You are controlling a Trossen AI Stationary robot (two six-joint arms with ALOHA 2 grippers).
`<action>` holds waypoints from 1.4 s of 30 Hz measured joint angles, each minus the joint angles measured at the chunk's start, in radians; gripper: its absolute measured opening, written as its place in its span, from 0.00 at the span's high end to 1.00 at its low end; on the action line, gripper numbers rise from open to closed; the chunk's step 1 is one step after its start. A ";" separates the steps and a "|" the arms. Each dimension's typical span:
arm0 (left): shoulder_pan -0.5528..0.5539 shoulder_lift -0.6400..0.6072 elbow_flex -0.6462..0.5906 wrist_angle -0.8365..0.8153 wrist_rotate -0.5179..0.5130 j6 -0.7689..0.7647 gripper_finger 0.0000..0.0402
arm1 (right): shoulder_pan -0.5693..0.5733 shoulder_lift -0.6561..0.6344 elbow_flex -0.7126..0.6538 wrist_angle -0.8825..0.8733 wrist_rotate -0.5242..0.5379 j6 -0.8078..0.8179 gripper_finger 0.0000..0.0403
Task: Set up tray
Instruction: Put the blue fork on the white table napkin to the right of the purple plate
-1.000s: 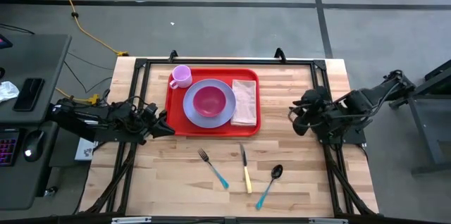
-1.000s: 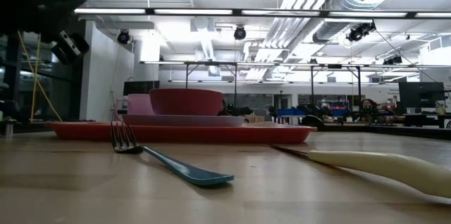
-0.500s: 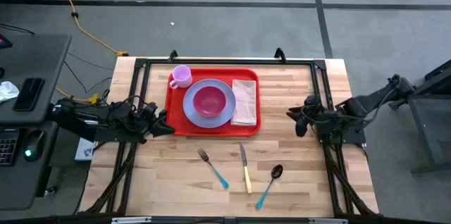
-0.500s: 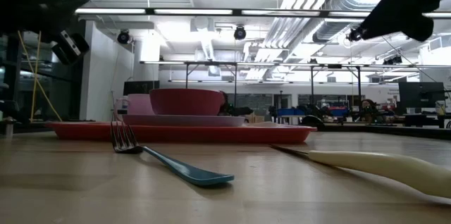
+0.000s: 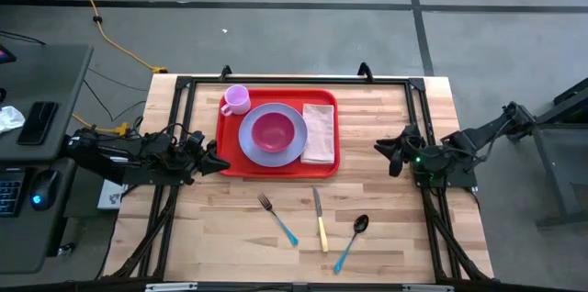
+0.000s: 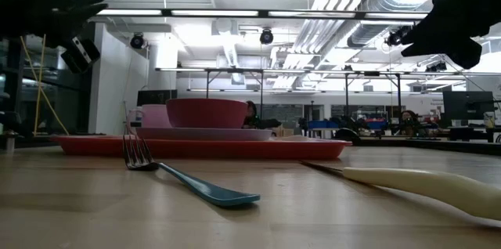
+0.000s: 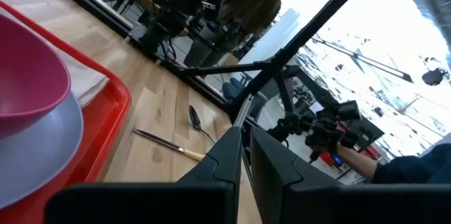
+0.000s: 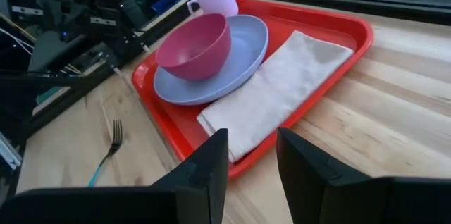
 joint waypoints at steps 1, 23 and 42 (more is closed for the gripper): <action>0.000 0.000 0.000 0.000 0.000 0.000 0.84 | 0.000 -0.013 -0.004 -0.003 -0.001 -0.006 0.75; 0.000 0.001 0.047 -0.010 -0.006 0.064 0.84 | 0.000 -0.218 -0.017 -0.272 0.035 0.067 0.75; 0.000 0.232 0.277 -0.228 0.003 0.117 0.84 | 0.000 -0.222 -0.017 -0.233 -0.027 0.057 0.75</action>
